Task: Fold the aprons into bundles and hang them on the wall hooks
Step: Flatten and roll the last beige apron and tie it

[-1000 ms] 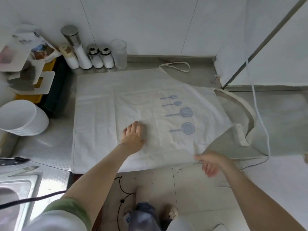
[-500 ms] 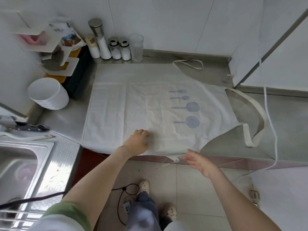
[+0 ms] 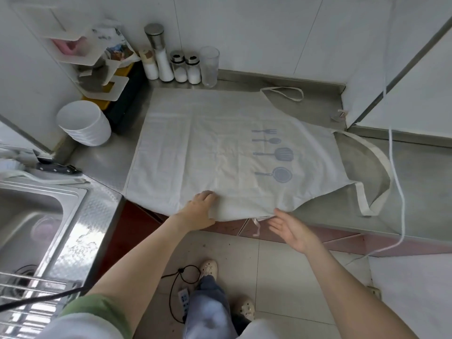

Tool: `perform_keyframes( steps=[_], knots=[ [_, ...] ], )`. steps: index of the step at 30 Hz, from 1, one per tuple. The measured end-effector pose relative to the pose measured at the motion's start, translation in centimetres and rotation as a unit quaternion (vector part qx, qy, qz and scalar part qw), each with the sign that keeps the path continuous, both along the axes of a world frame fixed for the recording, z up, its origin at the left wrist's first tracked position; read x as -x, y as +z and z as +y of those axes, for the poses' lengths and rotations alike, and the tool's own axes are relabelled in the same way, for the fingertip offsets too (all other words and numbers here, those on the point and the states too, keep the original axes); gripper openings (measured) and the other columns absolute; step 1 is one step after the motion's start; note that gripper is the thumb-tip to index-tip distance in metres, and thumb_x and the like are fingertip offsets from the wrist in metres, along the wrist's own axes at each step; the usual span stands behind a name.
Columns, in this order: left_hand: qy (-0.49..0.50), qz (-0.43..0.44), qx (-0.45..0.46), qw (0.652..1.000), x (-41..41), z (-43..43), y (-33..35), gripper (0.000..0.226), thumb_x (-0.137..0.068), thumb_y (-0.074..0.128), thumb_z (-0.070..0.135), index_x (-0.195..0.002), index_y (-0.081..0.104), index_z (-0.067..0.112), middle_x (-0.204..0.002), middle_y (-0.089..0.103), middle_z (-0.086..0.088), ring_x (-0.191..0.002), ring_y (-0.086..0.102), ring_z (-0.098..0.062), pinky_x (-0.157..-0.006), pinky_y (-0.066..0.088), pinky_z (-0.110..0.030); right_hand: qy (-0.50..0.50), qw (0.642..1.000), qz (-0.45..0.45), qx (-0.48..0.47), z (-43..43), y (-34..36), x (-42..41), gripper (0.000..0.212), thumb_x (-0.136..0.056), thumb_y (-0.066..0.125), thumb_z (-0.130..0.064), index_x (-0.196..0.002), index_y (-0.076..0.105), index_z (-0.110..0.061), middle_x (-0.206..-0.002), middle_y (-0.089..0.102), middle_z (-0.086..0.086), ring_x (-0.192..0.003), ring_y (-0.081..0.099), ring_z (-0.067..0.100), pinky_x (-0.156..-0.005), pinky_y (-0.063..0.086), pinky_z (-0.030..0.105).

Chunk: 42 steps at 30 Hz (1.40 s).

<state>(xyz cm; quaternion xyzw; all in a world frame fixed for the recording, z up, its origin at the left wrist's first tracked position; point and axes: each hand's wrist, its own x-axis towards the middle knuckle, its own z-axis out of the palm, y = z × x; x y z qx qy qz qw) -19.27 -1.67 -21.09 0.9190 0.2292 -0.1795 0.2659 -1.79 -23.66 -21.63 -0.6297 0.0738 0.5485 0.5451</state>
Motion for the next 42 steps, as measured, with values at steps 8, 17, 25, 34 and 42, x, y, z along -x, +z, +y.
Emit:
perform_keyframes(
  steps=[8,17,25,34,42],
  knots=[
    [0.008,0.046,-0.217,0.975,1.3,-0.7,-1.1,0.069,-0.09,0.048,0.008,-0.15,0.015,0.016,-0.152,0.025,-0.005,-0.141,0.025,-0.023,-0.116,0.018,-0.041,-0.089,0.981,0.036,-0.171,1.7,2.7,-0.1,0.055,-0.089,0.045,-0.045,-0.127,0.051,-0.006,-0.111,0.068,0.015,-0.102,0.063,0.025,-0.097,0.044,0.039],
    [0.148,-0.067,-0.082,0.983,-0.4,1.5,1.8,0.028,-0.091,0.048,-0.002,-0.119,0.052,0.003,-0.114,0.055,-0.015,-0.1,0.058,-0.035,-0.075,0.043,-0.036,0.058,0.985,0.065,-0.15,2.9,4.1,0.7,0.059,-0.061,0.088,-0.034,-0.11,0.062,-0.012,-0.104,0.068,0.009,-0.082,0.065,0.022,-0.067,0.054,0.032],
    [0.022,-0.046,-0.253,0.966,-0.2,2.4,2.9,0.065,-0.083,0.062,0.05,-0.126,0.038,0.008,-0.123,0.043,-0.007,-0.112,0.045,-0.027,-0.093,0.034,-0.033,0.025,0.998,0.02,-0.057,4.8,7.1,-1.5,0.031,-0.09,0.041,-0.004,-0.06,0.046,-0.008,-0.046,0.053,0.012,-0.023,0.019,0.005,-0.036,0.014,0.013],
    [0.044,0.065,-0.381,0.921,-0.7,6.1,4.6,0.089,-0.095,0.049,0.024,-0.149,-0.022,0.015,-0.159,-0.006,-0.013,-0.142,0.015,-0.027,-0.113,0.019,-0.043,-0.136,0.983,0.011,-0.125,8.5,8.9,-4.0,0.023,-0.097,0.044,-0.015,-0.074,0.048,-0.013,-0.049,0.053,0.003,-0.039,0.042,0.01,-0.045,0.03,0.02],
    [0.078,-0.096,-0.387,0.914,-1.5,13.5,5.9,0.066,-0.058,0.082,0.005,-0.112,0.045,0.004,-0.093,0.058,-0.012,-0.079,0.054,-0.029,-0.069,0.043,-0.037,-0.119,0.976,-0.088,-0.16,14.8,9.3,-7.8,0.012,-0.09,0.057,-0.032,-0.095,0.059,-0.022,-0.093,0.071,-0.008,-0.079,0.058,0.009,-0.069,0.038,0.024]
  ],
)
